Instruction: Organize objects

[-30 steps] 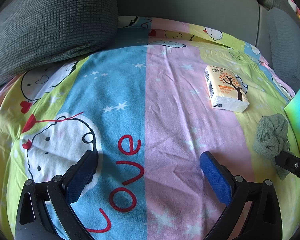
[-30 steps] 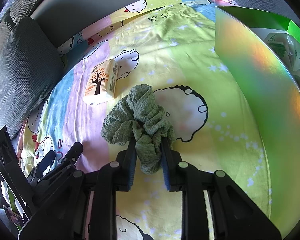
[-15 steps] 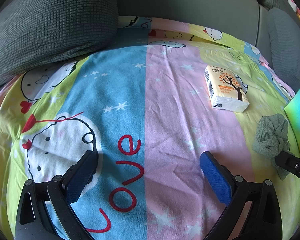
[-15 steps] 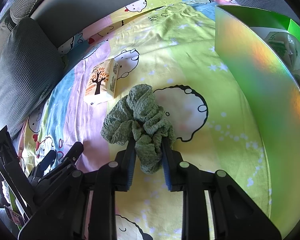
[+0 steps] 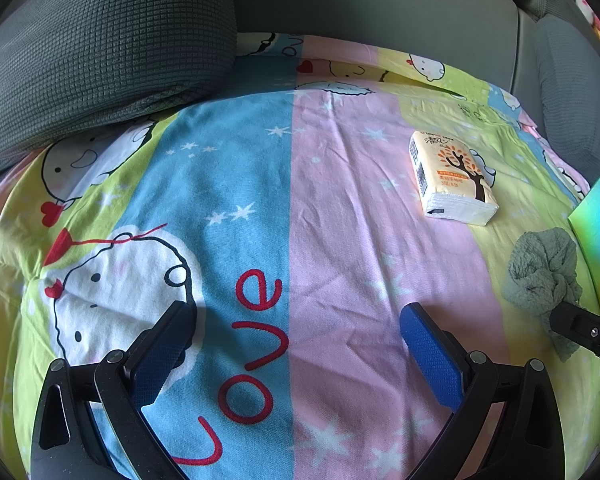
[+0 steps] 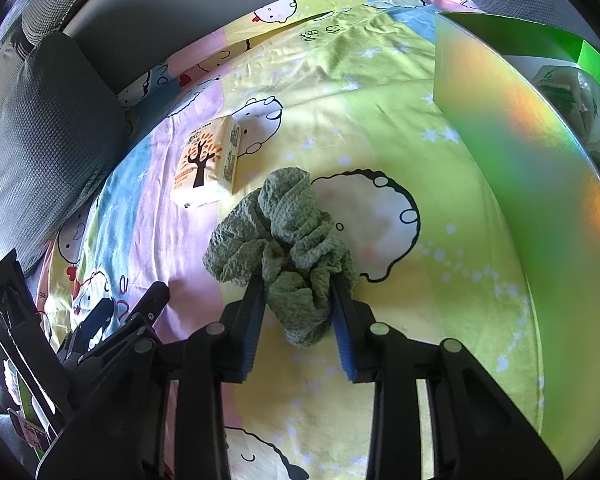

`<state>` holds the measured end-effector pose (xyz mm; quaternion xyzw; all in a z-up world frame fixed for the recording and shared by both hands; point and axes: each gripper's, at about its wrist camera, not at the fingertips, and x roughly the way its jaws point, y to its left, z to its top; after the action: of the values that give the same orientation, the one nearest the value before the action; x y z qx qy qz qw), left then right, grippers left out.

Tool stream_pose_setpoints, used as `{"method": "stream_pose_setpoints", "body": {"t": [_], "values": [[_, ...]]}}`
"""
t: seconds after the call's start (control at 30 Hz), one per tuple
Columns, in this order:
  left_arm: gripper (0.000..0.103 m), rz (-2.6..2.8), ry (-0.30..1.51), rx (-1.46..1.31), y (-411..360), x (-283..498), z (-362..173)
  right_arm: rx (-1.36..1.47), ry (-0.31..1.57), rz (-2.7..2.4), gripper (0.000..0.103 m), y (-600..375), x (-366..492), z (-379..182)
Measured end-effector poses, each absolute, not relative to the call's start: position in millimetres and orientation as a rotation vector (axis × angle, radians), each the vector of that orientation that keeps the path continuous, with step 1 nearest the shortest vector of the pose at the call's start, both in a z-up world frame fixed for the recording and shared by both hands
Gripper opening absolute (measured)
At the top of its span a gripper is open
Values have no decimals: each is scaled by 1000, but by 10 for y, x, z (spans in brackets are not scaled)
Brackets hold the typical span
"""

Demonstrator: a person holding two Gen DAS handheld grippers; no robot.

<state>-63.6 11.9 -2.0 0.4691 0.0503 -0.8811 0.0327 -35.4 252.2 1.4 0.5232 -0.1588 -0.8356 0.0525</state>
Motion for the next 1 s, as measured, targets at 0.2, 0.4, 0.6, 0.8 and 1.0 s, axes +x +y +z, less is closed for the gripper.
{"method": "stream_pose_setpoints", "body": {"t": [0.2, 0.4, 0.6, 0.8, 1.0], "values": [[102, -2712, 155, 1444, 119, -635, -19, 1597, -463, -2547, 36, 2509, -350, 23], [102, -2712, 155, 1444, 121, -633, -17, 1599, -448, -2546, 39, 2493, -359, 25], [102, -2712, 155, 1444, 125, -635, -17, 1597, -436, -2544, 45, 2471, -355, 47], [102, -2712, 154, 1444, 123, -633, -16, 1571, -409, -2588, 58, 2493, -307, 162], [102, -2713, 155, 1441, 120, -630, -18, 1512, -452, -2616, 59, 2585, -270, 287]]}}
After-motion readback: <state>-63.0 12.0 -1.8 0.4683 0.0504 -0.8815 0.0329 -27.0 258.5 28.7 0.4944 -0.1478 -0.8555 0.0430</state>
